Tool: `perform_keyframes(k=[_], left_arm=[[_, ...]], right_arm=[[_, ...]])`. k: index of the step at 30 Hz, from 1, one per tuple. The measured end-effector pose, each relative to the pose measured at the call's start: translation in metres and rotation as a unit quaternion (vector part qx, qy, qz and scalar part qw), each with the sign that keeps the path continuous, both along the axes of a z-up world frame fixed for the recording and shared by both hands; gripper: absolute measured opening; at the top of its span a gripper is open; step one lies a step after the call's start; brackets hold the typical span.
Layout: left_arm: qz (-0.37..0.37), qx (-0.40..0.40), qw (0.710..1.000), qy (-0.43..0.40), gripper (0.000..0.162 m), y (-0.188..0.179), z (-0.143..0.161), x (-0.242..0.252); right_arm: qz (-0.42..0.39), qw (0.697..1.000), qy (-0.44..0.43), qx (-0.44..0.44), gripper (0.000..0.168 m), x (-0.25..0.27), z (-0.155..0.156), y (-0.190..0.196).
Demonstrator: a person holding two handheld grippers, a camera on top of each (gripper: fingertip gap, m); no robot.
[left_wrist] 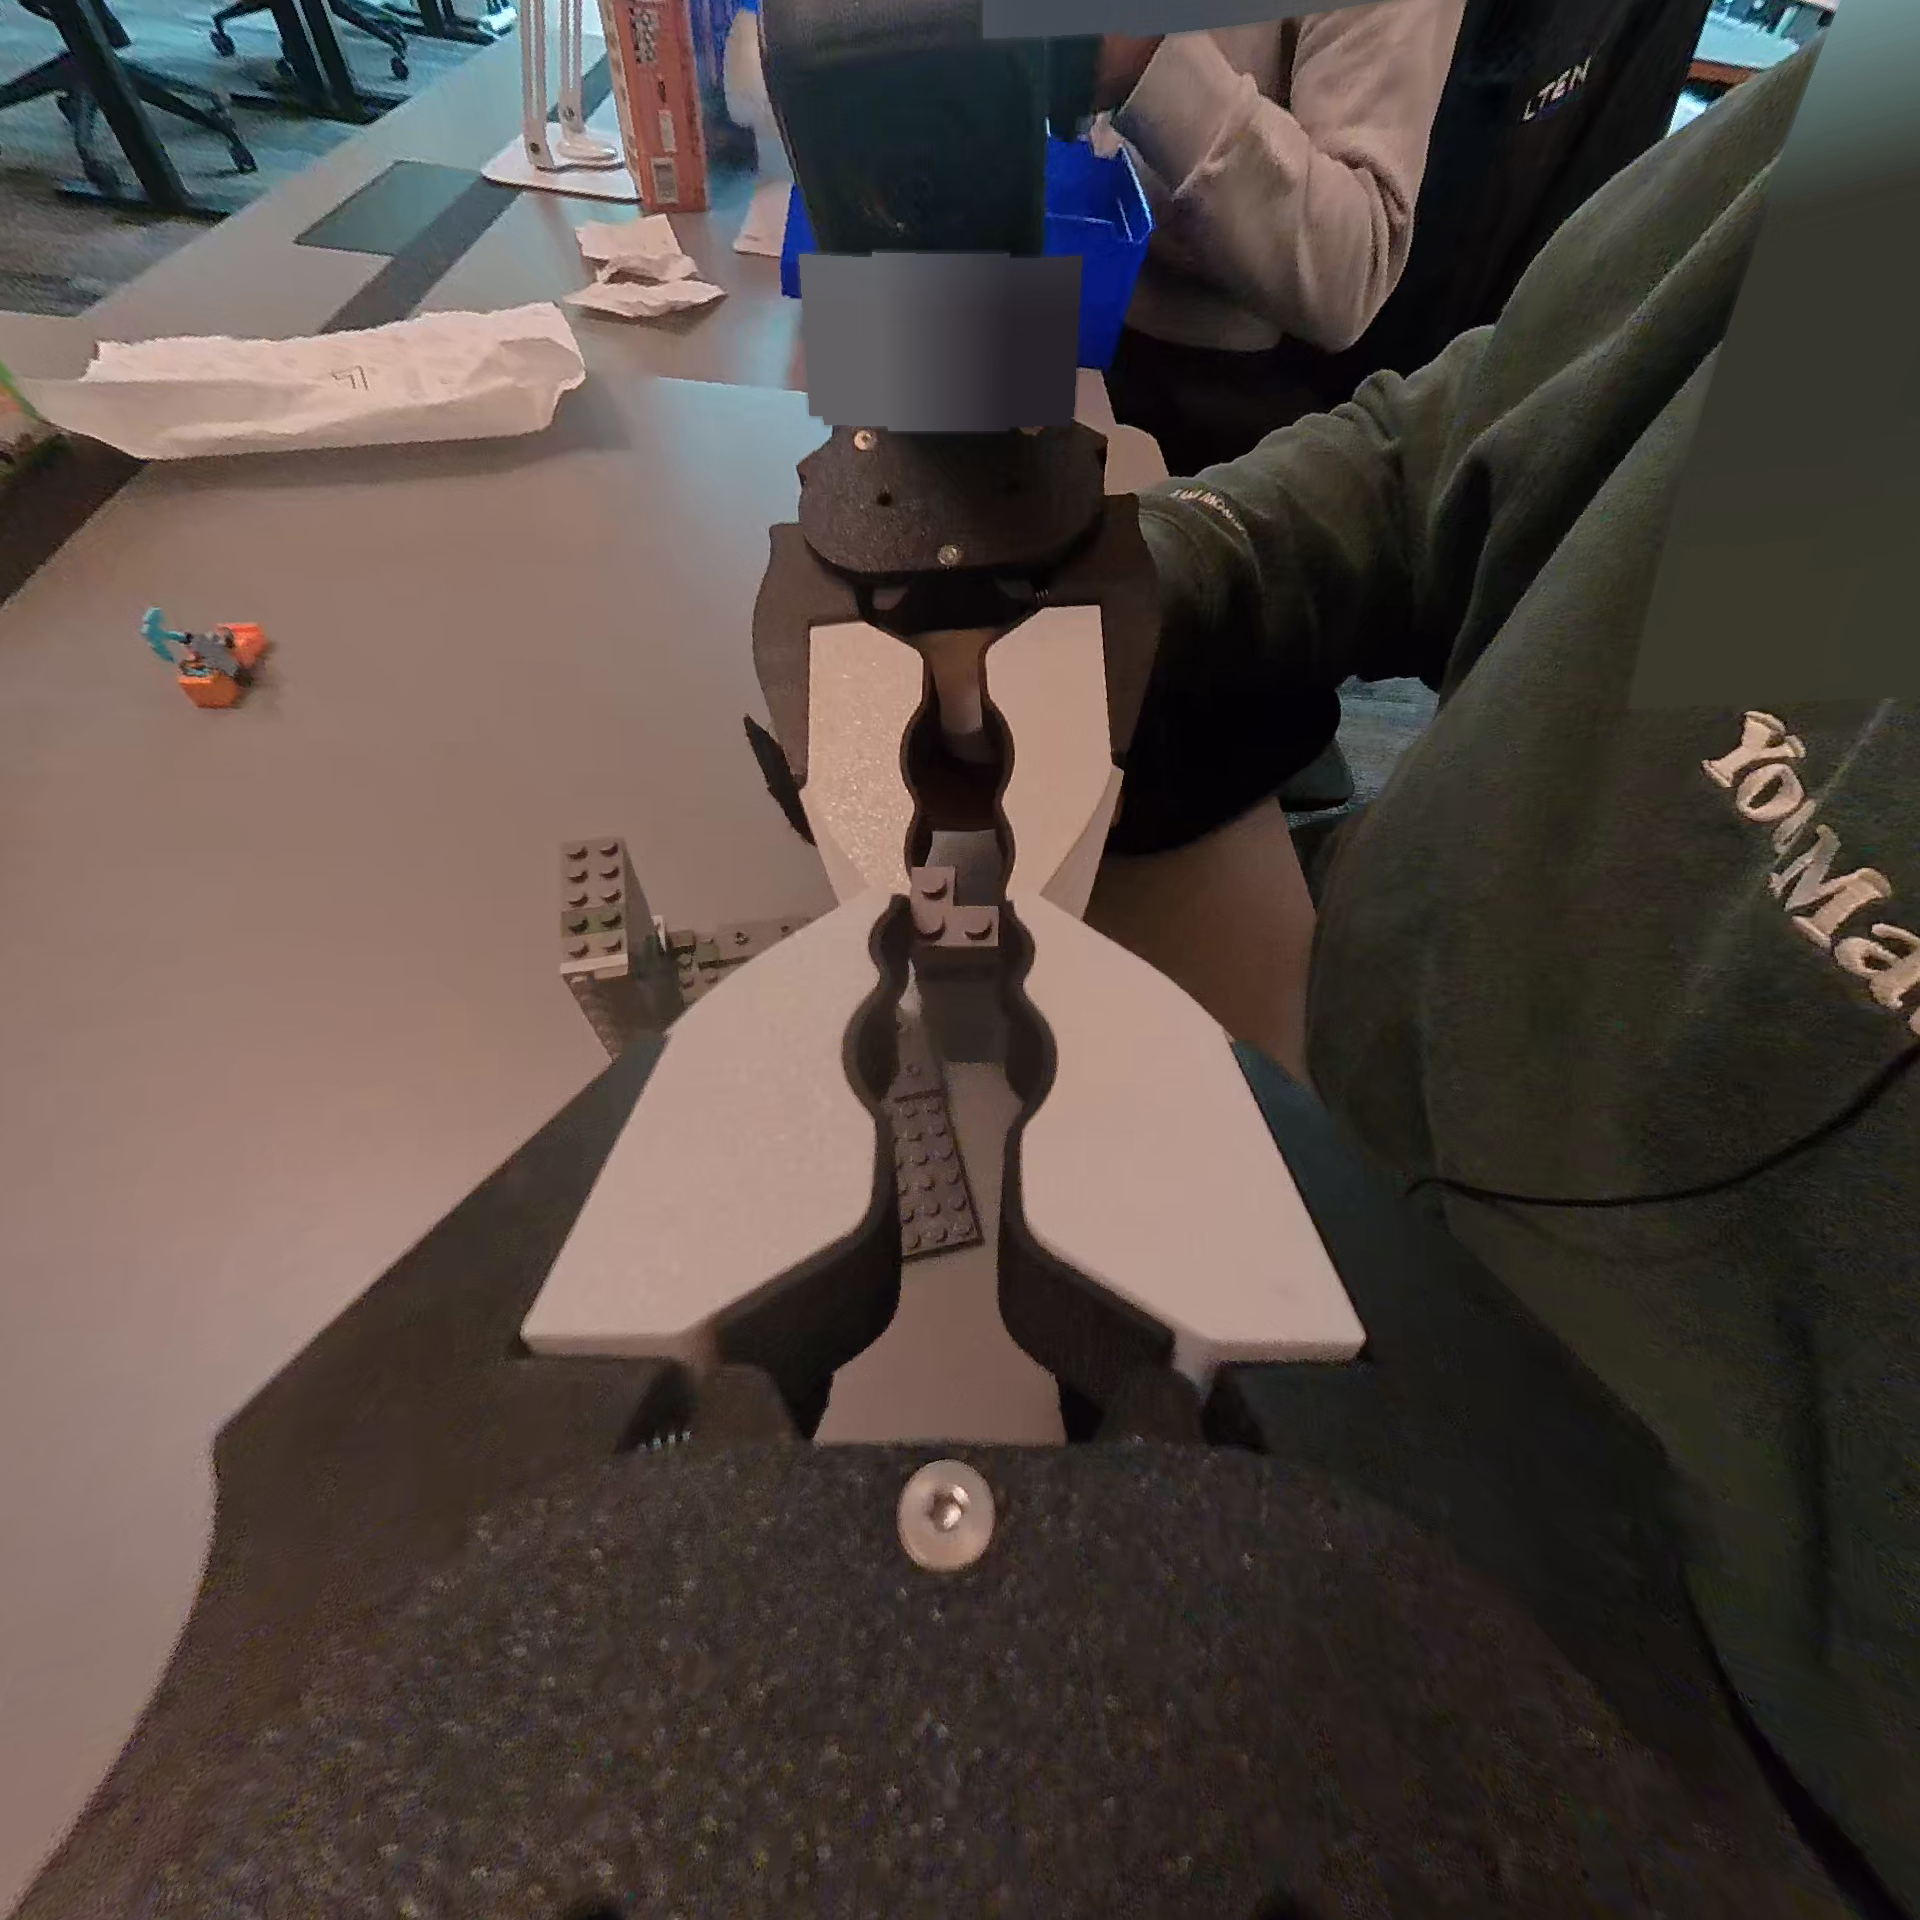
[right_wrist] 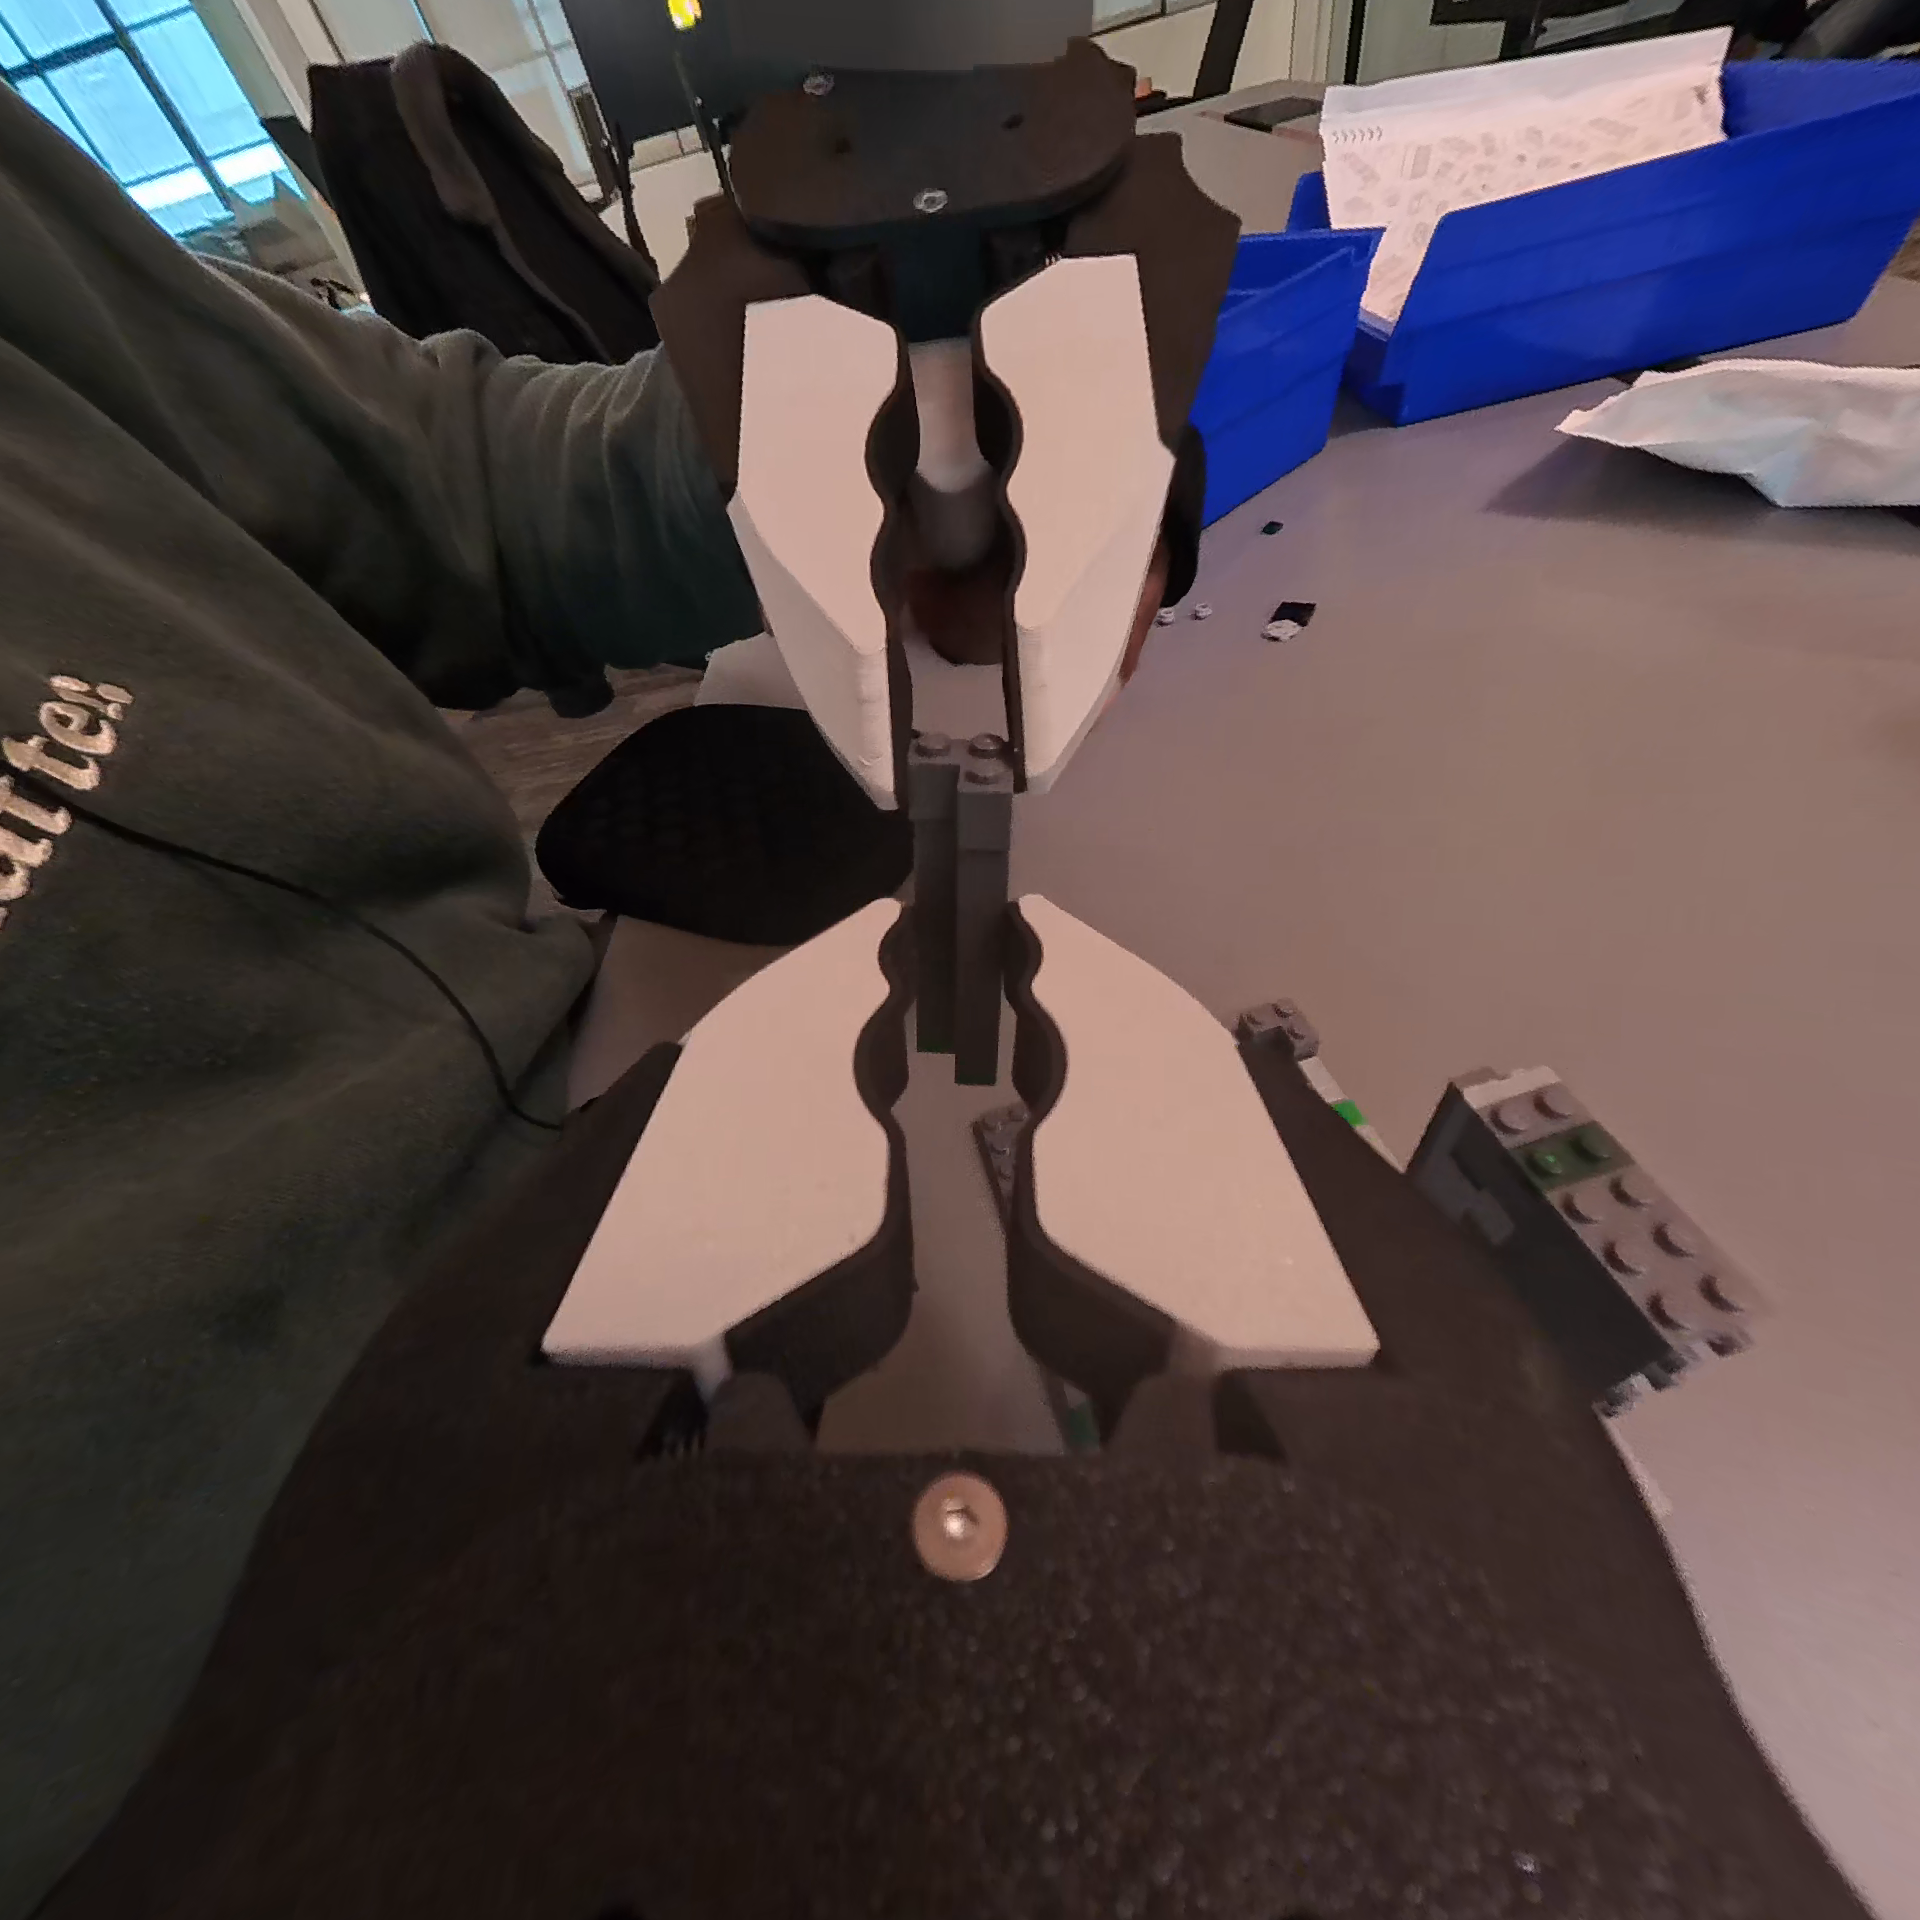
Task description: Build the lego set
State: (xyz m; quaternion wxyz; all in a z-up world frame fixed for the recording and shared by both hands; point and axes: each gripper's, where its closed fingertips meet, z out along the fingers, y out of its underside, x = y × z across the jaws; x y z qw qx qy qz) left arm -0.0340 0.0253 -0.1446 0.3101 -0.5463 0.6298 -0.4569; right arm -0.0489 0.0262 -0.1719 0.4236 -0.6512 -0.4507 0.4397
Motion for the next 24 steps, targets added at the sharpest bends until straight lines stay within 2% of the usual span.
perform_keyframes(k=[6,12,24], left_arm=[[-0.009,-0.02,0.999,0.027,0.016,-0.003,-0.006,-0.003],[-0.009,-0.096,0.994,0.056,0.016,-0.004,-0.014,-0.007],[0.015,-0.112,0.991,0.065,0.016,-0.001,-0.02,-0.006]], right_arm=[[0.014,1.0,-0.014,-0.007,0.015,-0.001,-0.006,-0.004],[0.021,0.999,-0.037,-0.009,0.015,-0.004,-0.013,-0.007],[0.013,0.997,-0.044,-0.054,0.015,-0.005,-0.019,-0.006]])
